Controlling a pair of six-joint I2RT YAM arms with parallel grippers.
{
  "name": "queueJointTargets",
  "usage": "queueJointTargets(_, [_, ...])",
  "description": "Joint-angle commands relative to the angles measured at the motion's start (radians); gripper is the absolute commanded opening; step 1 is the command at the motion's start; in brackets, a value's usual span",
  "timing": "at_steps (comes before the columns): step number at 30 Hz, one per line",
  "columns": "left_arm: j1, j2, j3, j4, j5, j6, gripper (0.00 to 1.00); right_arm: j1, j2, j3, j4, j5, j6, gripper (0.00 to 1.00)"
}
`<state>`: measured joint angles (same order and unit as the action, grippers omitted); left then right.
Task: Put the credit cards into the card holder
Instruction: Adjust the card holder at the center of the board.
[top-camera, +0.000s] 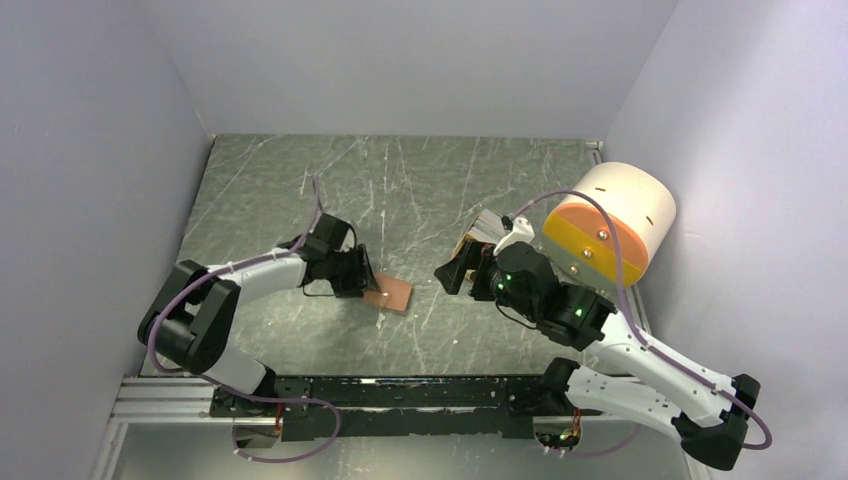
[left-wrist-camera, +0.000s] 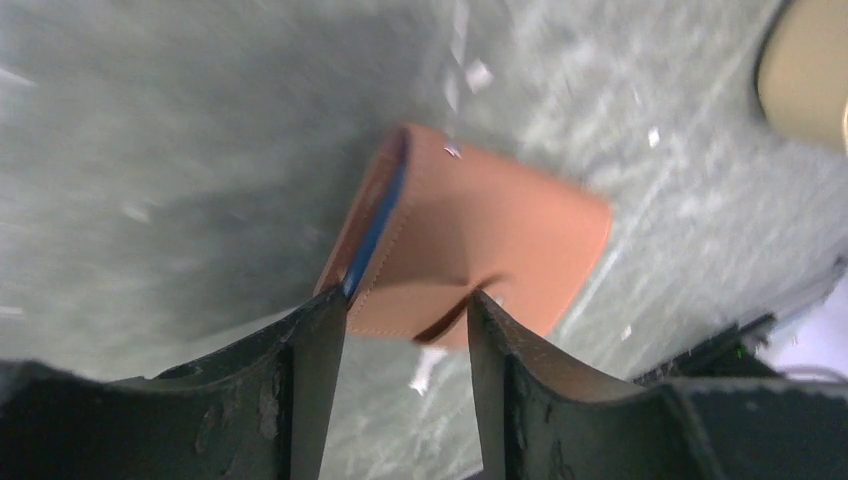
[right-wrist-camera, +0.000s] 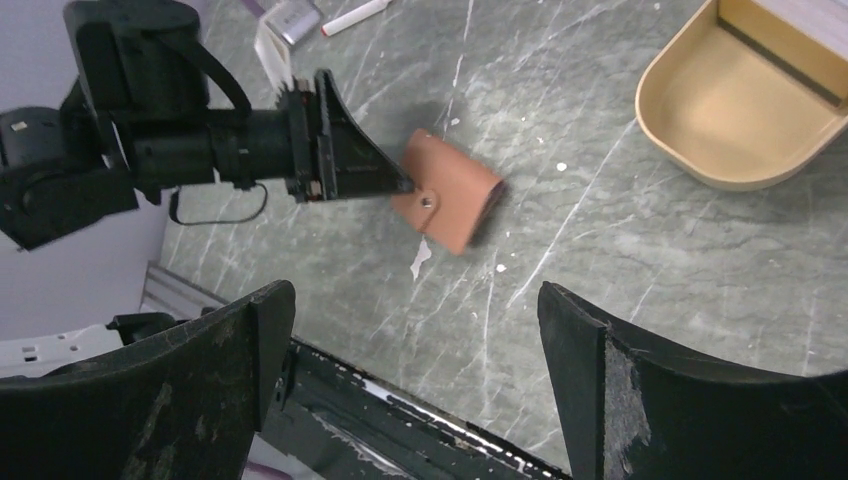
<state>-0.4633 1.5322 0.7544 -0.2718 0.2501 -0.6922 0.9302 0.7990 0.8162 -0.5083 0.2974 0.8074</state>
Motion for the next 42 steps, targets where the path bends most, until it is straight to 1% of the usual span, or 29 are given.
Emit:
queueJointTargets(1, [-0.116, -0.032, -0.101, 0.147, 0.117, -0.146, 0.51, -0.004, 0.013, -0.023, 0.023, -0.044, 0.055, 0.95])
queueJointTargets(4, [-0.226, -0.062, -0.158, 0.278, 0.14, -0.272, 0.49, -0.005, 0.029, -0.032, 0.008, -0.037, 0.08, 0.95])
queueJointTargets(7, [-0.305, -0.076, -0.166, 0.352, 0.17, -0.331, 0.49, -0.005, 0.042, -0.007, -0.035, -0.011, 0.1, 0.95])
queueJointTargets(9, [-0.331, -0.082, -0.15, 0.351, 0.211, -0.338, 0.47, -0.005, 0.046, 0.009, -0.057, 0.004, 0.114, 0.95])
queueJointTargets(12, [-0.345, -0.153, -0.118, 0.267, 0.167, -0.298, 0.47, -0.005, 0.046, 0.005, -0.086, 0.027, 0.2, 0.95])
queueJointTargets(16, [-0.325, -0.239, -0.051, 0.075, 0.006, -0.2, 0.51, -0.004, 0.061, -0.014, -0.114, 0.042, 0.313, 0.94])
queueJointTargets(18, [-0.292, -0.248, -0.015, 0.011, -0.034, -0.153, 0.53, -0.005, 0.078, -0.026, -0.109, 0.034, 0.343, 0.93])
queueJointTargets(23, [-0.207, -0.169, 0.089, -0.089, -0.078, -0.046, 0.53, -0.004, 0.14, -0.039, -0.091, 0.026, 0.385, 0.9])
queueJointTargets(26, [-0.183, -0.105, 0.153, -0.173, -0.178, 0.018, 0.53, -0.005, 0.168, -0.042, -0.065, 0.006, 0.381, 0.9])
queueJointTargets(30, [-0.126, -0.022, 0.178, -0.218, -0.205, 0.065, 0.53, -0.005, 0.191, -0.046, -0.037, -0.017, 0.355, 0.9])
queueJointTargets(34, [-0.105, 0.02, 0.136, -0.152, -0.122, 0.084, 0.55, -0.004, 0.202, -0.042, -0.012, -0.028, 0.282, 0.9])
queueJointTargets(38, [-0.109, 0.053, 0.081, -0.043, 0.051, 0.087, 0.5, -0.005, 0.216, -0.034, -0.005, -0.039, 0.218, 0.91])
queueJointTargets(42, [-0.13, 0.046, -0.004, 0.1, 0.197, 0.024, 0.45, -0.004, 0.248, -0.014, -0.018, -0.049, 0.196, 0.9])
